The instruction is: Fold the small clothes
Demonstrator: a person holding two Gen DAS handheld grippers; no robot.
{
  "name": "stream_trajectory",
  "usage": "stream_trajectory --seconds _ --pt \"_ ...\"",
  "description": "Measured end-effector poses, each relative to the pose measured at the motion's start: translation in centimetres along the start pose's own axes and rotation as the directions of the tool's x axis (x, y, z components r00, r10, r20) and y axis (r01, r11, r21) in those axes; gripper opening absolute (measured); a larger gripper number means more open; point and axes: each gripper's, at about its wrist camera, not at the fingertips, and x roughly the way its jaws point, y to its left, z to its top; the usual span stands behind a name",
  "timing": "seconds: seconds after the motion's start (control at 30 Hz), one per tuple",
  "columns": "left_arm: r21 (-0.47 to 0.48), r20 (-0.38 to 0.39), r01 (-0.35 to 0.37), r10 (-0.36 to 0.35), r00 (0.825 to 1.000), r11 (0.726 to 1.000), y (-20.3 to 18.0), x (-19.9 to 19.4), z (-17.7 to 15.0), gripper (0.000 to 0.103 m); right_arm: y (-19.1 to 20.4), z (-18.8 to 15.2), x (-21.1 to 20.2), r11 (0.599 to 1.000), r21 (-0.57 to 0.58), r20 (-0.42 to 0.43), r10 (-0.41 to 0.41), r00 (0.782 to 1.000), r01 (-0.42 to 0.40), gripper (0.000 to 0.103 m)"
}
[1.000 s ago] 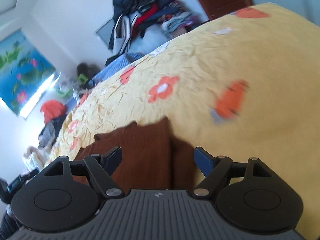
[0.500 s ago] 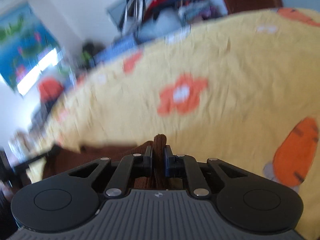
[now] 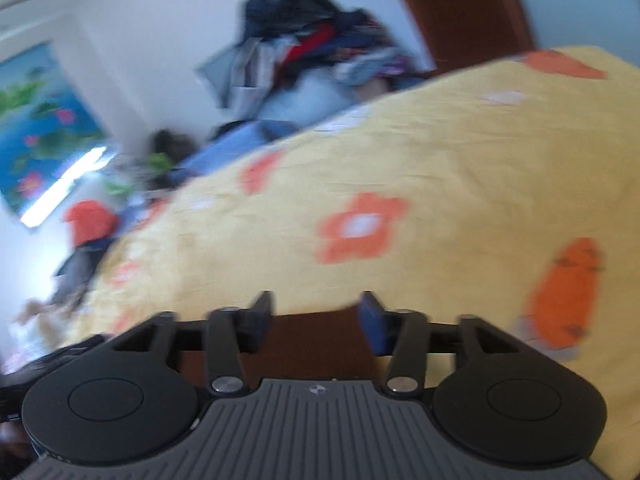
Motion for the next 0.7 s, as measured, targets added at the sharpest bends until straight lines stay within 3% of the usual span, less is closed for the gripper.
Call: stream_trajectory --seconds 0.03,0.07,0.1,0.17,0.23,0.33,0.43,0.53,0.63,0.7 --pt "0.008 -0.03 -0.001 0.001 1.0 1.0 -0.8 1.0 -0.4 0.061 1.2 -0.5 0.6 0.999 -0.028 -0.017 0.017 1.0 -0.018 0.076" --pt "0.011 -0.07 -0.001 0.002 0.998 1.0 -1.2 1.9 -1.0 0.061 2.3 -1.2 1.5 0.997 -0.076 -0.044 0.013 0.999 -0.016 0.078" --pt "0.013 -0.114 0.003 -0.002 0.993 1.0 -1.5 3.0 -1.6 0.061 3.1 -2.0 2.6 0.992 -0.129 -0.074 -0.018 0.997 0.008 0.078" --pt "0.048 -0.088 0.003 0.001 0.996 0.999 -1.4 3.5 -3.0 0.064 2.9 -3.9 4.7 0.975 -0.197 -0.128 -0.131 0.983 0.104 0.077" --pt "0.018 -0.087 0.017 -0.015 0.996 1.0 -0.8 3.5 -2.9 0.065 2.0 -5.9 4.3 0.937 -0.315 -0.025 -0.169 0.985 0.153 0.075" --pt "0.034 -0.095 0.001 0.002 0.996 0.999 -1.1 2.7 -2.7 0.065 0.9 -5.6 3.1 0.964 -0.233 -0.012 -0.133 0.991 0.126 0.075" --pt "0.013 -0.041 -0.01 0.011 0.999 1.0 -0.7 -1.0 -3.0 0.066 1.0 -4.8 1.6 0.976 -0.184 -0.037 -0.125 0.991 0.117 0.076" --pt "-0.049 0.006 0.024 -0.024 1.0 0.999 0.8 -5.4 -4.5 0.073 -0.4 -4.3 -3.5 0.999 -0.021 0.025 -0.049 0.999 0.049 0.079" --pt "-0.088 -0.022 -0.017 0.016 1.0 0.996 2.3 -7.7 -6.7 0.073 -2.9 -4.5 -7.1 0.996 0.081 0.047 -0.042 0.998 0.038 0.08" --pt "-0.11 -0.046 -0.053 0.048 0.998 0.993 3.0 -8.6 -8.0 0.073 -4.0 -4.8 -7.3 0.993 0.104 -0.009 -0.054 0.998 0.055 0.07"
